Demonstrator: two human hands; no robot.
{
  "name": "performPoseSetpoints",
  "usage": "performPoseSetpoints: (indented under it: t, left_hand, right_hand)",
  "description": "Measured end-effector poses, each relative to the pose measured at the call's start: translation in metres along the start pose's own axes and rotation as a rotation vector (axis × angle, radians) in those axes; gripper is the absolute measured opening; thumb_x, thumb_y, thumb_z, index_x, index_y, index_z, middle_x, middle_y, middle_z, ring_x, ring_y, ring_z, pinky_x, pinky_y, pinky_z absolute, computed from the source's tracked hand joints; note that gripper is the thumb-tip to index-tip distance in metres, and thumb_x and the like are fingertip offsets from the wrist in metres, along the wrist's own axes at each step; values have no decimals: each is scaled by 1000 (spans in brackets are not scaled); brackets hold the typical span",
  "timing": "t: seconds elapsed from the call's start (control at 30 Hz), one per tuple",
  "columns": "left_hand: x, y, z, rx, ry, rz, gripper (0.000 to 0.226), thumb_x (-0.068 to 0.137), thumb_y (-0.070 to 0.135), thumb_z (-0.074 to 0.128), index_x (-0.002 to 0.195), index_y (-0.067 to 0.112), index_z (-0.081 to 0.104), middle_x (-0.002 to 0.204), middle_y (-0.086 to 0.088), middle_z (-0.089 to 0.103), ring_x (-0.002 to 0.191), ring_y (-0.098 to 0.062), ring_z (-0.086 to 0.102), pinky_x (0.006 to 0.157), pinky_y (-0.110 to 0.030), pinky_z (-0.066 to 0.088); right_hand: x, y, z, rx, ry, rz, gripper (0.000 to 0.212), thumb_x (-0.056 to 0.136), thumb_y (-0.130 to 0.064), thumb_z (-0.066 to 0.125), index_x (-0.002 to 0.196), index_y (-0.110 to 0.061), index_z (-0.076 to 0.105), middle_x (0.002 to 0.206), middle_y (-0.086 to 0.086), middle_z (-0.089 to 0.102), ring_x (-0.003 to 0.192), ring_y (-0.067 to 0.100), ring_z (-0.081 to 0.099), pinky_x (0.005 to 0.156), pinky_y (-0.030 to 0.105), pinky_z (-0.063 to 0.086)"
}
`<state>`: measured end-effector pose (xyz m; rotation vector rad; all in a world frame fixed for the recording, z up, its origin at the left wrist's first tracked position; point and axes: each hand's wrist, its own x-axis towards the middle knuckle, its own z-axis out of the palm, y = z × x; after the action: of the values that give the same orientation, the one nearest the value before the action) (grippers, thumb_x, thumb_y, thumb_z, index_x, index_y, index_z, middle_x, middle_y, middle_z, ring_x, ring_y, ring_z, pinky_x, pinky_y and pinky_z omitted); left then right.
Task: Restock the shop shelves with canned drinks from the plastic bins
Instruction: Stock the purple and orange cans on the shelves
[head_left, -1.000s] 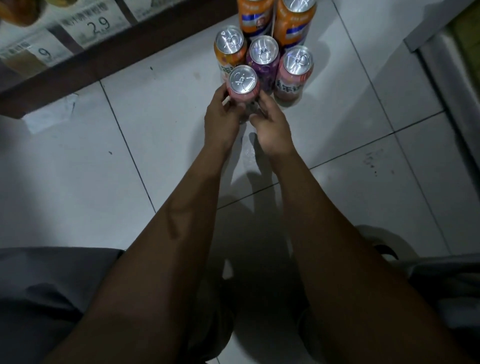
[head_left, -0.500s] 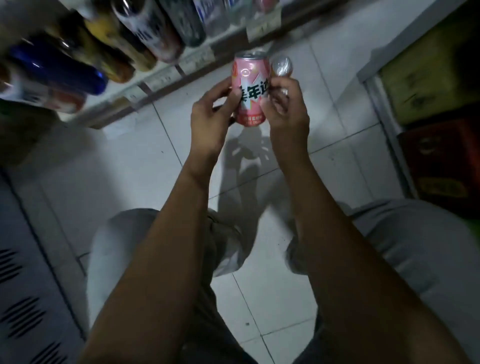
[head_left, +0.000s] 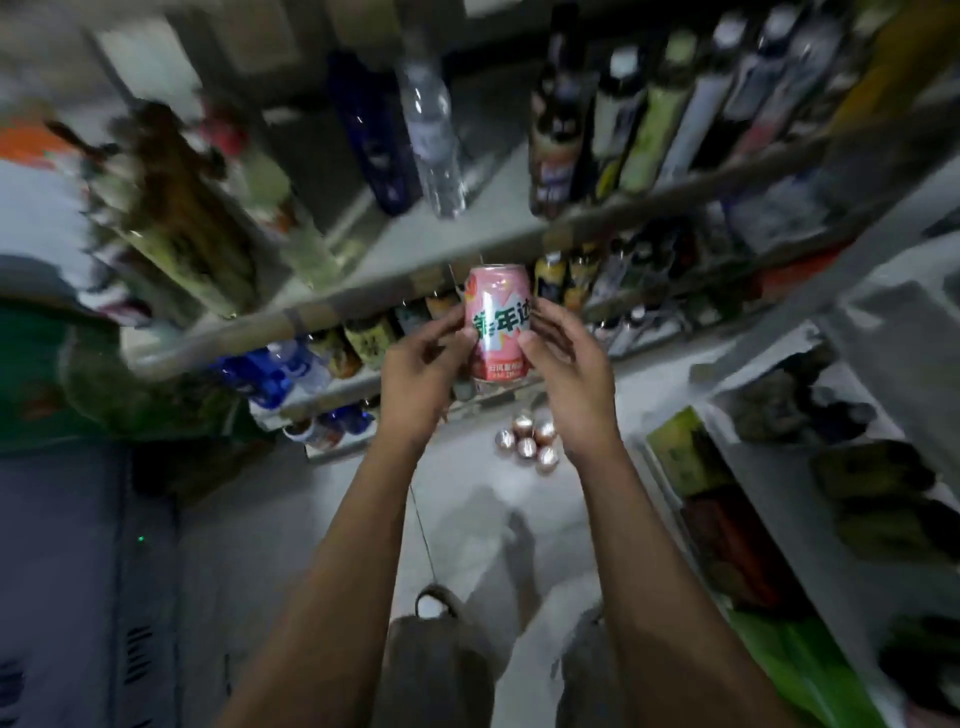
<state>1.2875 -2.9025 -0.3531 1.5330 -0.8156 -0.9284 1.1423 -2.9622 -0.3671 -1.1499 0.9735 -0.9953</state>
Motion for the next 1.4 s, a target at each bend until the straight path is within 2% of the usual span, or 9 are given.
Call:
performPoseSetpoints:
  t: [0.13,0.4,0.6,0.7,0.83,0.97,1.13,1.23,1.4]
  left_hand:
    - [2,96,-38,-27,49,92,30,97,14,65,127,11,69,108,0,77,98,-16,73,87,-35,59]
    - [10,202,-145,23,144,303,41,87,39,73,123,19,73,111,-10,76,97,-28,72,93,-61,55]
    - [14,249,-220,121,200,427,23,96,18,67,117,16,74,104,-3,78,99,-24,74,89,-53,59]
    - [29,270,-250,204,218,454,32,91,14,72,122,11,70,104,0,78,96,-16,75,92,-46,60]
    - [51,300,-273,477,292,597,58,81,13,78,135,23,60,111,10,69,103,-5,68,91,-35,60]
    - [83,326,-289,701,345,616,50,81,21,76,129,22,64,107,4,73,97,-10,69,87,-38,59]
    - [130,345,-305,836,281,527,41,79,34,70,119,29,68,102,3,77,95,-11,72,83,-40,60]
    - [162,351,-313,1007,255,488,37,82,26,66,119,28,69,109,-1,75,103,-20,69,87,-41,57]
    - [195,347,-325,1129,294,594,36,82,34,57,111,24,77,109,0,77,102,-21,70,88,-36,54]
  right_hand:
    - [2,-94,46,0,-49,-88,38,94,-11,68,132,-9,62,121,1,71,113,12,67,94,28,54]
    - [14,-195,157,-55,-189,-279,36,90,-19,69,125,-18,65,119,2,72,111,16,68,97,37,54]
    - [21,-230,241,-95,-179,-325,42,92,-13,68,134,-14,63,127,1,69,116,10,65,100,30,53]
    - [25,-245,273,-138,-178,-349,49,87,-33,72,133,-19,65,130,-2,68,120,11,63,105,41,51]
    - [46,-262,306,-186,-142,-374,55,82,-32,79,133,-18,64,127,-1,69,116,9,65,100,39,55]
    - [76,-268,337,-267,-98,-457,57,74,-51,76,125,-27,67,114,-7,73,103,7,69,88,40,60]
    - [110,-261,365,-307,-51,-456,43,91,-28,71,132,-27,59,120,-3,70,110,10,64,91,37,57]
    - [135,-254,378,-353,-51,-431,47,94,-23,68,139,-23,53,130,-1,64,118,10,59,96,33,52]
    - [166,-239,397,-448,69,-519,38,93,-18,67,130,-20,62,117,1,71,108,17,66,81,24,48]
